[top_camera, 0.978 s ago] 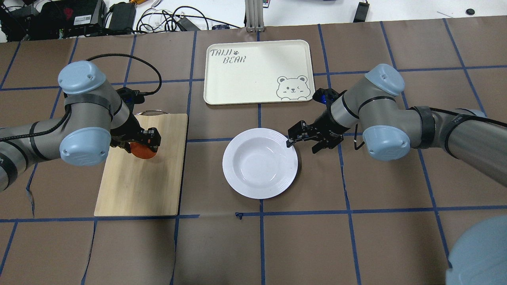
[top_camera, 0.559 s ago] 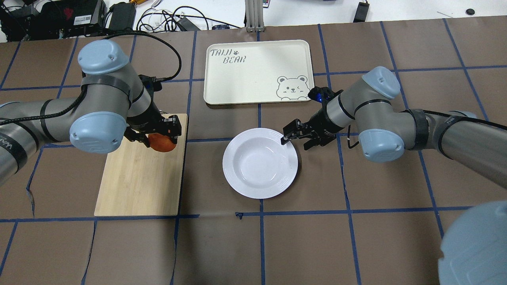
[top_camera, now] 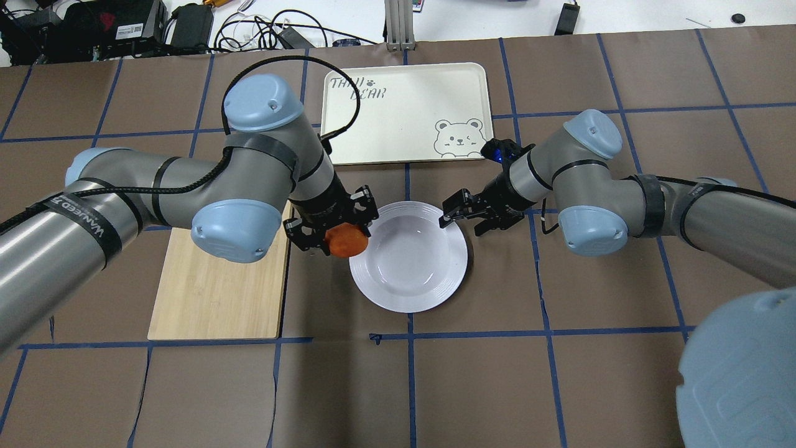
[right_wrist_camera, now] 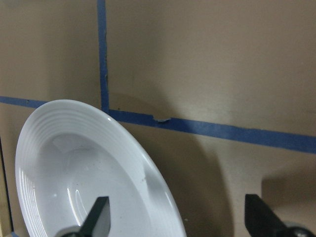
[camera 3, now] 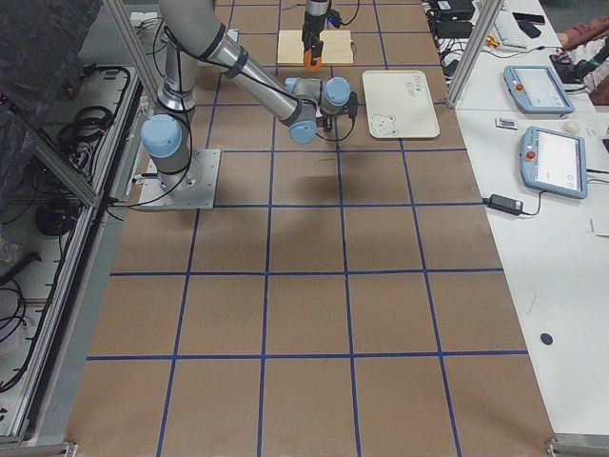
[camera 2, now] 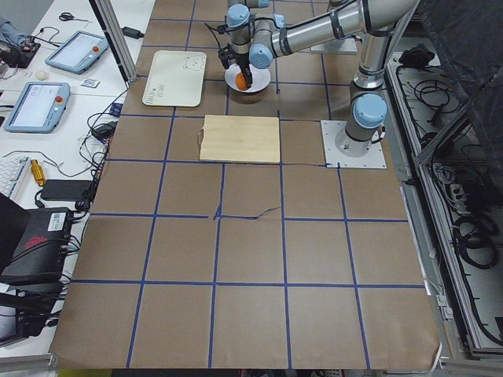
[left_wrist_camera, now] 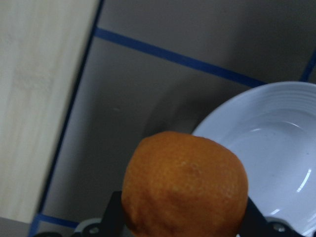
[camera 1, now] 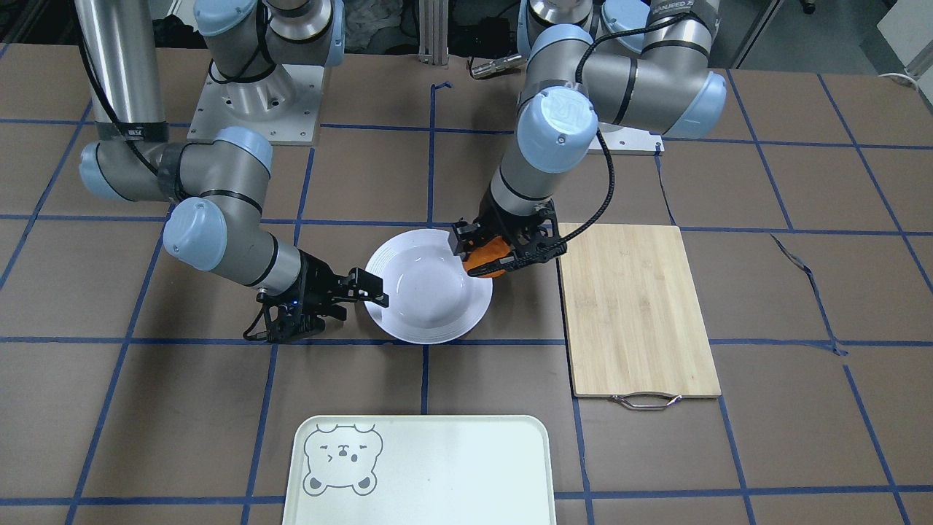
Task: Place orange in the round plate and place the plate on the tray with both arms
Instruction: 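Carry the orange with the left gripper over the white bowl and release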
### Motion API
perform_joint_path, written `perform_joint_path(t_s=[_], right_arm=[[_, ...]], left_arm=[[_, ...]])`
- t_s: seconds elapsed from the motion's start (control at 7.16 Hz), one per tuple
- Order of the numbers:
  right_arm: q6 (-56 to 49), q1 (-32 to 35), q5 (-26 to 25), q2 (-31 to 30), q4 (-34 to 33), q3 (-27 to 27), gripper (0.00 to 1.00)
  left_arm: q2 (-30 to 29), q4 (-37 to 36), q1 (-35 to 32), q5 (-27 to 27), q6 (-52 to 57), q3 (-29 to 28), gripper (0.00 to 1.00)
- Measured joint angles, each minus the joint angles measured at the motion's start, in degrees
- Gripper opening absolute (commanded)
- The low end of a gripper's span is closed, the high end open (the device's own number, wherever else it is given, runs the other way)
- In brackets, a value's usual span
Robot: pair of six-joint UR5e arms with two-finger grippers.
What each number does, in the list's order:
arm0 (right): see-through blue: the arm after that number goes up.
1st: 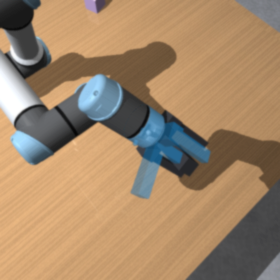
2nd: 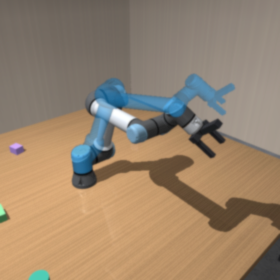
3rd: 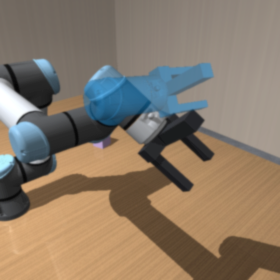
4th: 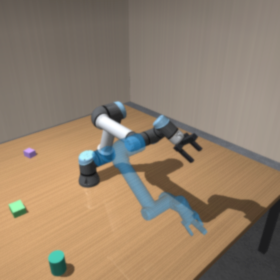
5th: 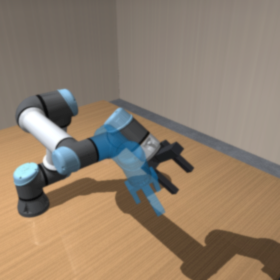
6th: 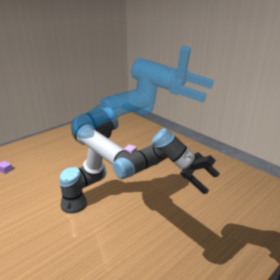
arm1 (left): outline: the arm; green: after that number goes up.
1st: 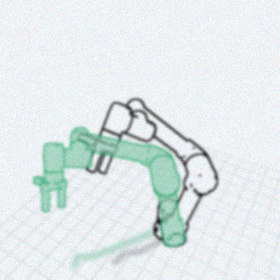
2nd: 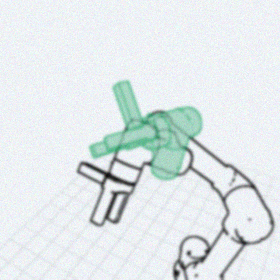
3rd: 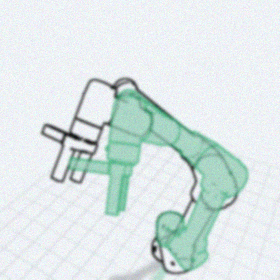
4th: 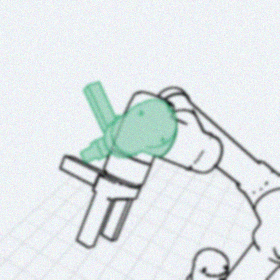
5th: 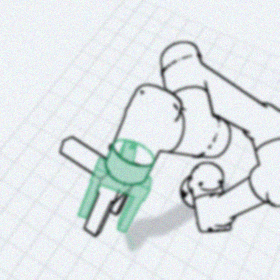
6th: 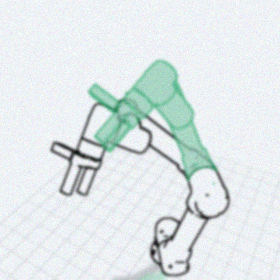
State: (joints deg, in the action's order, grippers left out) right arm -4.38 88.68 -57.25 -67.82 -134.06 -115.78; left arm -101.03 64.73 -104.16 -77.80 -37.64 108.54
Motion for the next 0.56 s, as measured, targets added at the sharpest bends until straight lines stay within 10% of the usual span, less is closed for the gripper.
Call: perform_joint_path(t_s=[0.42, 0.56], right_arm=[[0.06, -0.62, -5.31, -3.56, 1.09, 0.04, 1.0], [0.07, -0.66, -6.07, -3.98, 1.18, 0.0, 1.0]], left_arm=[[-4.9, -7.04, -4.76, 6.72, -7.77, 0.42, 0.11], [-6.82, -8.55, -5.17, 7.17, -7.78, 0.73, 0.45]])
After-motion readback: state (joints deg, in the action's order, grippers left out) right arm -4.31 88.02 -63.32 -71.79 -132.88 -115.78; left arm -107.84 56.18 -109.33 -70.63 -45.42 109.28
